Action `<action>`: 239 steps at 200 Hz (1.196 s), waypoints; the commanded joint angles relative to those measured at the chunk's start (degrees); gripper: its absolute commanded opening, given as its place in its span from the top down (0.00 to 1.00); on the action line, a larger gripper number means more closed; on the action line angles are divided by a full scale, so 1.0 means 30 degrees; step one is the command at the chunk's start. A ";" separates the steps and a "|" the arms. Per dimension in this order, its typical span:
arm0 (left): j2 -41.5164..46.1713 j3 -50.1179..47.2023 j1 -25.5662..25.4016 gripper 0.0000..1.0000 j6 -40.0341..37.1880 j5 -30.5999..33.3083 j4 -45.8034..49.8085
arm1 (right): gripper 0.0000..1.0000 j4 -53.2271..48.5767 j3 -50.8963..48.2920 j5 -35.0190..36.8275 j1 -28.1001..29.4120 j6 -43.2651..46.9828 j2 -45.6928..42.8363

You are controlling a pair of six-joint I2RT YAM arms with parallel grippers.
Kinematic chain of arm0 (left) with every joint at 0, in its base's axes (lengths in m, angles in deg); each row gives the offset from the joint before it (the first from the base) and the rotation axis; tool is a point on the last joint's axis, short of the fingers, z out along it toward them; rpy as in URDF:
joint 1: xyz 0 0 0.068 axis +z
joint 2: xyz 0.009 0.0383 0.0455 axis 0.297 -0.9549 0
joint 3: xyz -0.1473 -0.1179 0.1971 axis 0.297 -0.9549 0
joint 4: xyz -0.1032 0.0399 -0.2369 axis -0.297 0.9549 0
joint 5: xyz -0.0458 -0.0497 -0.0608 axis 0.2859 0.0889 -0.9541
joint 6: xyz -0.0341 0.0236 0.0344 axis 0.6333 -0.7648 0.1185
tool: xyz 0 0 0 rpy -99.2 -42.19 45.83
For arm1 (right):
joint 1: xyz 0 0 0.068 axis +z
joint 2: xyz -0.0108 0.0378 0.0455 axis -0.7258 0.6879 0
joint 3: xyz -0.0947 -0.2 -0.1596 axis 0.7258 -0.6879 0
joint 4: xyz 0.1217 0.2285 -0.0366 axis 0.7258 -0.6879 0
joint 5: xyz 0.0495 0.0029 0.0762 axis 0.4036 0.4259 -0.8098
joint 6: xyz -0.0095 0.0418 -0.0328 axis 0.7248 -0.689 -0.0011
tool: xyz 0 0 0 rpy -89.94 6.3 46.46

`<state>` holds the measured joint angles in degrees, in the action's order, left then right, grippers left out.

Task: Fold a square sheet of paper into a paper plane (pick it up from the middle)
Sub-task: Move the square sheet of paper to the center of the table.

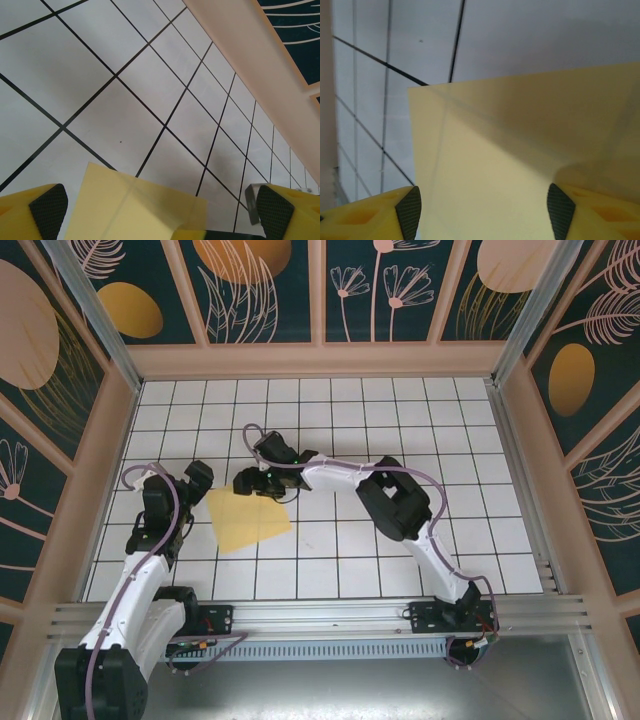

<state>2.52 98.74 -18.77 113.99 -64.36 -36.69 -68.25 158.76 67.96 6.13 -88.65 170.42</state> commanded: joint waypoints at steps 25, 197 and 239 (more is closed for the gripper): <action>0.0611 0.0349 0.0089 0.01 0.0020 -0.1021 0.0332 | 0.33 -0.2929 -0.0755 0.3182 -0.0139 -0.0486 -0.0078; -0.1028 -0.2035 -0.2889 0.01 0.2107 -0.4819 -0.4391 | 0.33 -0.0128 -1.2920 0.3874 -0.5257 0.1508 -1.0689; -0.1053 -0.1335 -0.2899 0.01 0.0781 -0.4348 -0.3468 | 0.35 -0.0548 -1.1349 0.4059 -0.3819 0.0752 -0.9424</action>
<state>-0.75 93.10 -27.10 119.19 -78.30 -47.01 -67.99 120.58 79.82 -8.06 -85.62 140.36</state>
